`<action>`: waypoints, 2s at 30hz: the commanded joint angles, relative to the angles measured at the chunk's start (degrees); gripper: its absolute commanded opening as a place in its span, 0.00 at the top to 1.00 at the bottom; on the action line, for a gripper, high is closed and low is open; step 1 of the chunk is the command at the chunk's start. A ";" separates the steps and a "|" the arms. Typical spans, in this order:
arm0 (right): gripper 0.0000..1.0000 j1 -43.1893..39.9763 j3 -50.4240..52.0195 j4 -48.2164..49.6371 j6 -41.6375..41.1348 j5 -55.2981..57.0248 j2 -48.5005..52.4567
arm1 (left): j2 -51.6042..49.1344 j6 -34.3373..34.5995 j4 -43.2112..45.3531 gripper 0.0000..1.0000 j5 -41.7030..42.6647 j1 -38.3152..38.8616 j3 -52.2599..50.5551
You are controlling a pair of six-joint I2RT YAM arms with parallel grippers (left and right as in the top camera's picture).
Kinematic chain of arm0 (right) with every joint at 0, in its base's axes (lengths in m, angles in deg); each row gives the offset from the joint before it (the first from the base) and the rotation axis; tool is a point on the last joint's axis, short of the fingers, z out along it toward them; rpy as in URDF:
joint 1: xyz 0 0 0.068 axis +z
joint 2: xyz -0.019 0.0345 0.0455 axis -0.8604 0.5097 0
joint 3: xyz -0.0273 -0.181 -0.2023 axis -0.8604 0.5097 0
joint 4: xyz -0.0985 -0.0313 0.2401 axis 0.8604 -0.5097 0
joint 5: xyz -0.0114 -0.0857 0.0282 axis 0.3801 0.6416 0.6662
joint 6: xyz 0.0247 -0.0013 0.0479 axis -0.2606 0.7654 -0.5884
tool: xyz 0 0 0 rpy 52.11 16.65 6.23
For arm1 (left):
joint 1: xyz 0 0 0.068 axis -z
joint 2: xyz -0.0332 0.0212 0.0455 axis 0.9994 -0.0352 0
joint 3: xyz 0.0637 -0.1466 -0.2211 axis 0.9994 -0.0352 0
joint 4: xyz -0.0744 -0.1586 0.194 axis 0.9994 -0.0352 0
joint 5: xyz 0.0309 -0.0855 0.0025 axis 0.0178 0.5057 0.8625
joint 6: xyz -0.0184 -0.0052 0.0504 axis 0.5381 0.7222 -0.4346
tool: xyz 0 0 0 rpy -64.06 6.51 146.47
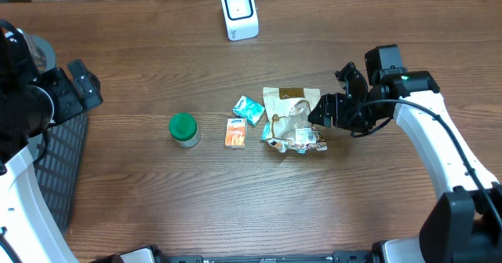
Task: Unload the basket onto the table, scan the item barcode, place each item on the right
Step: 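Reach the right gripper left toward the brown pouch, then grasp the brown pouch with the right gripper and lift it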
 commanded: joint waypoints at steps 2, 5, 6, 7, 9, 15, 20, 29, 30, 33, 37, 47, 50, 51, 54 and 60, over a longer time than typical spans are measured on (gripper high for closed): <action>0.20 -1.44 2.58 3.78 -0.24 -0.15 1.73 | 0.24 -1.07 -0.09 0.00 0.61 -0.20 0.22; 0.17 -3.50 4.39 8.13 -0.61 -1.22 2.75 | 0.24 -1.07 -0.09 0.00 0.63 -0.20 0.22; 0.17 -4.07 5.01 9.49 -0.63 -2.40 3.17 | 0.24 -1.05 -0.09 0.00 0.63 -0.20 0.22; 0.17 -4.52 5.60 10.78 -0.63 -3.45 3.76 | 0.24 -1.07 -0.09 0.00 0.63 -0.20 0.22; 0.17 -5.25 6.82 13.46 -0.63 -5.86 5.09 | 0.24 -1.07 -0.09 0.00 0.63 -0.20 0.22; 0.18 -5.57 8.68 20.41 -2.86 -10.49 10.21 | 0.24 -1.05 -0.09 0.00 0.63 -0.20 0.22; 0.18 -5.57 8.74 25.24 -4.74 -15.04 13.73 | 0.24 -1.07 -0.09 0.00 0.63 -0.20 0.22; 0.18 -2.89 8.92 31.71 -7.78 -17.73 20.00 | 0.24 -1.07 -0.09 0.00 0.63 -0.20 0.22; 0.18 -2.40 8.92 32.76 -8.26 -17.77 20.81 | 0.24 -1.07 -0.09 0.00 0.61 -0.20 0.22; 0.34 -1.53 8.92 36.89 -9.11 -18.95 21.99 | 0.24 -1.07 -0.09 0.00 0.63 -0.20 0.22; 0.44 -1.44 8.92 39.43 -9.20 -18.93 22.01 | 0.24 -1.07 -0.09 0.00 0.63 -0.20 0.22; 0.96 -1.55 8.00 38.64 -5.51 -24.76 20.63 | 0.24 -1.07 -0.09 0.00 0.63 -0.20 0.22; 0.96 -1.55 8.00 37.75 -5.51 -24.74 17.79 | 0.24 -1.05 -0.09 0.00 0.63 -0.20 0.22; 0.96 -1.55 8.00 37.27 -5.53 -24.74 16.37 | 0.24 -1.07 -0.09 0.00 0.61 -0.20 0.22; 0.96 -1.55 8.00 35.50 -5.57 -24.50 11.34 | 0.24 -1.07 -0.09 0.00 0.63 -0.20 0.22; 0.96 -1.55 8.00 30.64 -12.33 -14.49 -1.55 | 0.24 -1.05 -0.09 0.00 0.63 -0.20 0.22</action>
